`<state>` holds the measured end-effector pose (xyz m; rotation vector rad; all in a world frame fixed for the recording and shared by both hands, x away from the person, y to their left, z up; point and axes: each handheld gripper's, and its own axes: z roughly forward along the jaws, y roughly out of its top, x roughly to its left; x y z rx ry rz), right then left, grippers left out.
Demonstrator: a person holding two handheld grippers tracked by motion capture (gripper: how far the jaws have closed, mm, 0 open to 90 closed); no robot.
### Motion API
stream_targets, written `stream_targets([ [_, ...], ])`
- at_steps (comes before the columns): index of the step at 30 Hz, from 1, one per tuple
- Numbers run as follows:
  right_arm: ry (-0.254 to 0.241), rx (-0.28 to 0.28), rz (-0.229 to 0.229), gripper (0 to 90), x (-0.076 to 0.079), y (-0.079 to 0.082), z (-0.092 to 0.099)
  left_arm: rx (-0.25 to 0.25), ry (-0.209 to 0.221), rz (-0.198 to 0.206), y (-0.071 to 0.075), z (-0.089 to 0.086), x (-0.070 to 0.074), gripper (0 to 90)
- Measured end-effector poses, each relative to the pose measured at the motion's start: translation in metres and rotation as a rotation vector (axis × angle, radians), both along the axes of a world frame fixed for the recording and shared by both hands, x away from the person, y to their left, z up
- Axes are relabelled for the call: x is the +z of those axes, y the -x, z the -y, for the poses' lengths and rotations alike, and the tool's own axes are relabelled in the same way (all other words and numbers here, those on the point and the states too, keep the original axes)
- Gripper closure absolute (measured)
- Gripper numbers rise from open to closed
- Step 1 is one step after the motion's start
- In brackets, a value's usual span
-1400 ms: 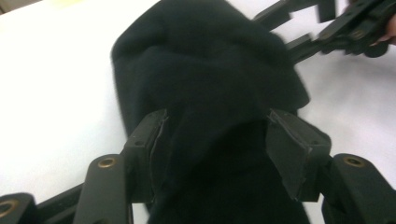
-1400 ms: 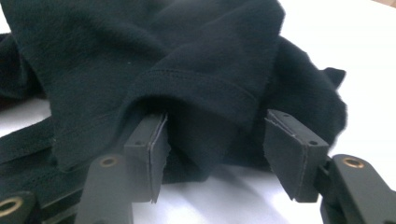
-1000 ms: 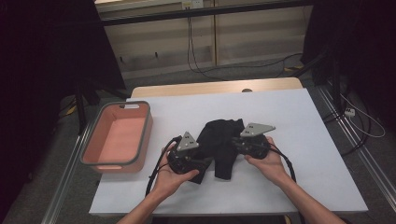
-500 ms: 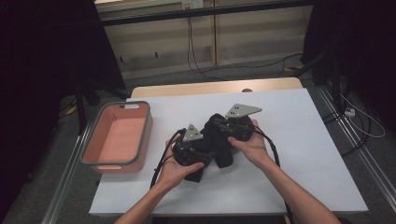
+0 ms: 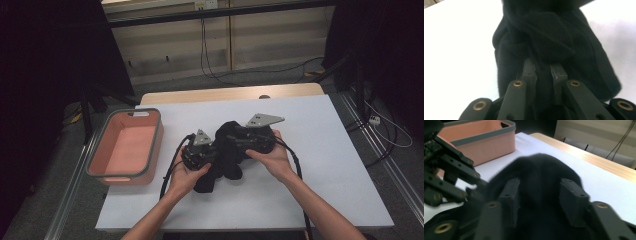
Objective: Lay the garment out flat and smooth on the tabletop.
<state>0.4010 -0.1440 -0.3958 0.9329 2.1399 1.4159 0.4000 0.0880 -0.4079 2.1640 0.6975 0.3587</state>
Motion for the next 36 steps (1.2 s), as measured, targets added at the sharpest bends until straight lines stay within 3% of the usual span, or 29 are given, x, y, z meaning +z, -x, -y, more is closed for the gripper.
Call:
stream_targets([
  [6,0.007,-0.047,-0.010,48.0,-0.006,0.008,0.026,0.071,0.026,-0.007,-0.011,-0.020,0.001,79.5],
  [14,0.073,-0.069,-0.064,45.6,-0.029,0.010,0.040,0.170,-0.038,-0.086,-0.033,-0.036,-0.028,79.5],
  [17,0.090,-0.062,-0.066,42.7,-0.032,0.011,0.037,0.180,-0.033,-0.118,-0.037,-0.037,-0.040,79.2],
  [19,0.104,-0.050,-0.073,40.5,-0.035,0.012,0.033,0.178,-0.050,-0.109,-0.037,-0.036,-0.038,78.9],
  [23,0.140,-0.023,-0.094,36.9,-0.043,0.012,0.024,0.176,-0.045,-0.113,-0.036,-0.037,-0.040,75.2],
  [28,0.177,-0.003,-0.099,36.1,-0.052,0.007,0.011,0.181,-0.009,-0.106,-0.032,-0.039,-0.036,57.5],
  [33,0.180,0.004,-0.106,42.6,-0.057,0.002,0.002,0.129,0.006,-0.055,-0.014,-0.039,-0.019,45.0],
  [36,0.175,0.014,-0.095,57.6,-0.055,0.002,0.000,0.125,0.012,-0.005,-0.001,-0.036,-0.008,39.4],
])
